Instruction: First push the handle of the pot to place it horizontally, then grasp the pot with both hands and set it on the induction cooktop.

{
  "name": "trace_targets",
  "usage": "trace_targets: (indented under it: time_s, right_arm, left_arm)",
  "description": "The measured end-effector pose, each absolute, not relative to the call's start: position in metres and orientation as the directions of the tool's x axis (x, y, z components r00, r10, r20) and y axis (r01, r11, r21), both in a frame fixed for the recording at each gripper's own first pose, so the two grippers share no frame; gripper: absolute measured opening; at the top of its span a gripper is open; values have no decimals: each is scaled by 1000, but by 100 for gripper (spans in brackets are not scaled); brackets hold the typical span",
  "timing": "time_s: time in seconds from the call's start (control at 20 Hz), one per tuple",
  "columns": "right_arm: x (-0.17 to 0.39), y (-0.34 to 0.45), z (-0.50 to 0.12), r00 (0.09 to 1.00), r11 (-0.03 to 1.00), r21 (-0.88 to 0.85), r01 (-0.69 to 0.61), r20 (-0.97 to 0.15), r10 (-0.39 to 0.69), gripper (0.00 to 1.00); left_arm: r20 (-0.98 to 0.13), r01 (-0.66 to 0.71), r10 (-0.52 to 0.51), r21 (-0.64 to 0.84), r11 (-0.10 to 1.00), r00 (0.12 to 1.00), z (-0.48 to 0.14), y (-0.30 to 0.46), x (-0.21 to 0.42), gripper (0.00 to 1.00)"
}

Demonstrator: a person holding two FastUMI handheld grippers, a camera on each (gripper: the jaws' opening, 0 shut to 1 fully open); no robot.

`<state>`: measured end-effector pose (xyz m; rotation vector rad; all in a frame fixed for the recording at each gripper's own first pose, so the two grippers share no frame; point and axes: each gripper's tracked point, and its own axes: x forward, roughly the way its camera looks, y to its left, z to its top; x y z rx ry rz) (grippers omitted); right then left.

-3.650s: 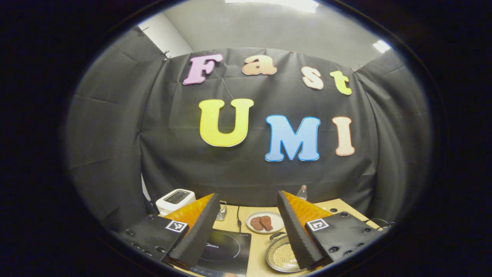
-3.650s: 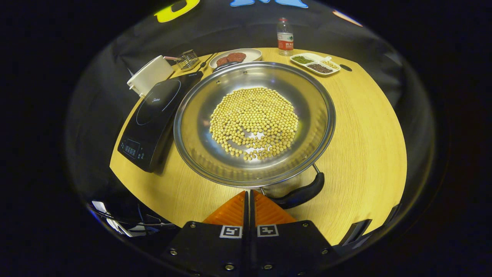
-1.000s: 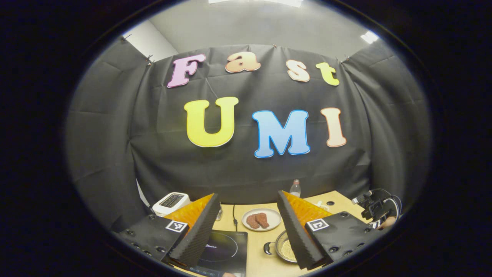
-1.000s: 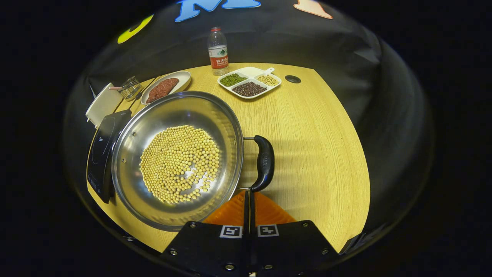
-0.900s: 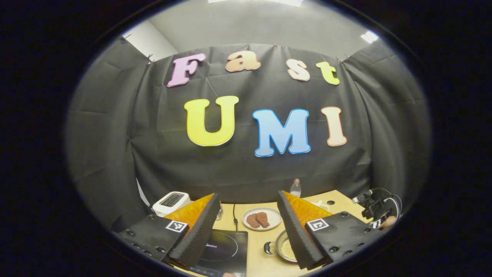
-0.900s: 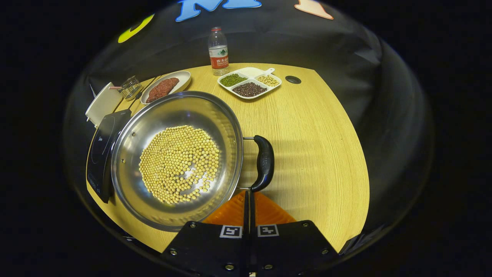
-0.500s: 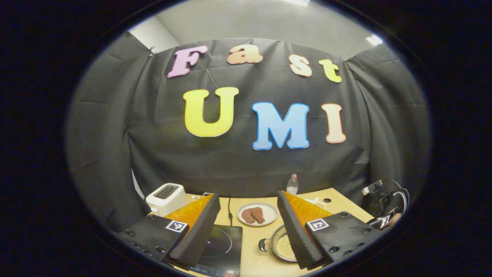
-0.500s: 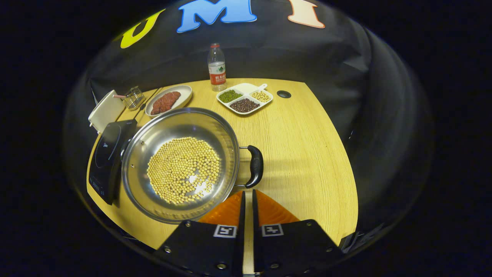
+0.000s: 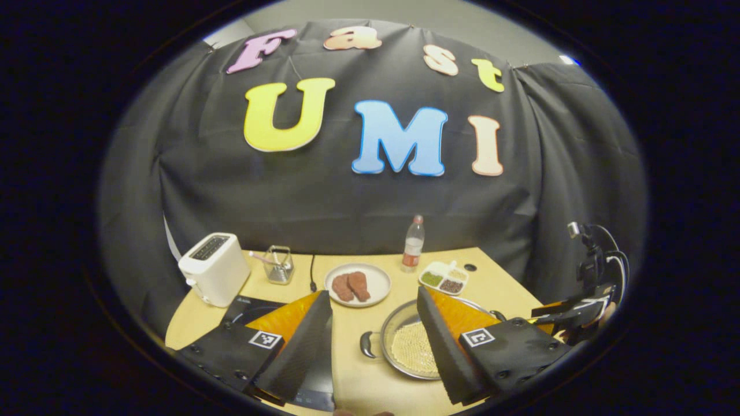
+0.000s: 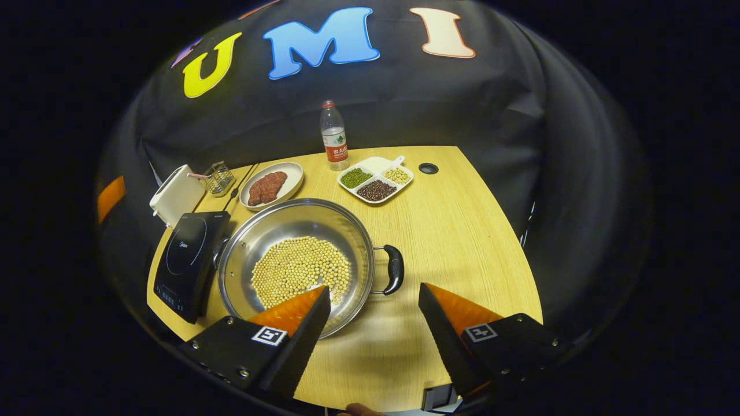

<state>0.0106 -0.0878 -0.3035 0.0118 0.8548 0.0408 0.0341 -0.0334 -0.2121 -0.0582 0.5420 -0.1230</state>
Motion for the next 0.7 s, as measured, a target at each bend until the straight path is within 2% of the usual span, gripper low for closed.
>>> trace_targets:
  time_s: [0.35,0.7]
  right_arm:
    - [19,-91,-312,648,1000,19,-18,-761,26,96]
    - [43,-92,-332,628,1000,19,9,-778,9,96]
  left_arm:
    - [-675,163,-191,-106,981,713,-298,-48,38,95]
    - [-788,181,-192,-105,978,584,-373,-51,46,98]
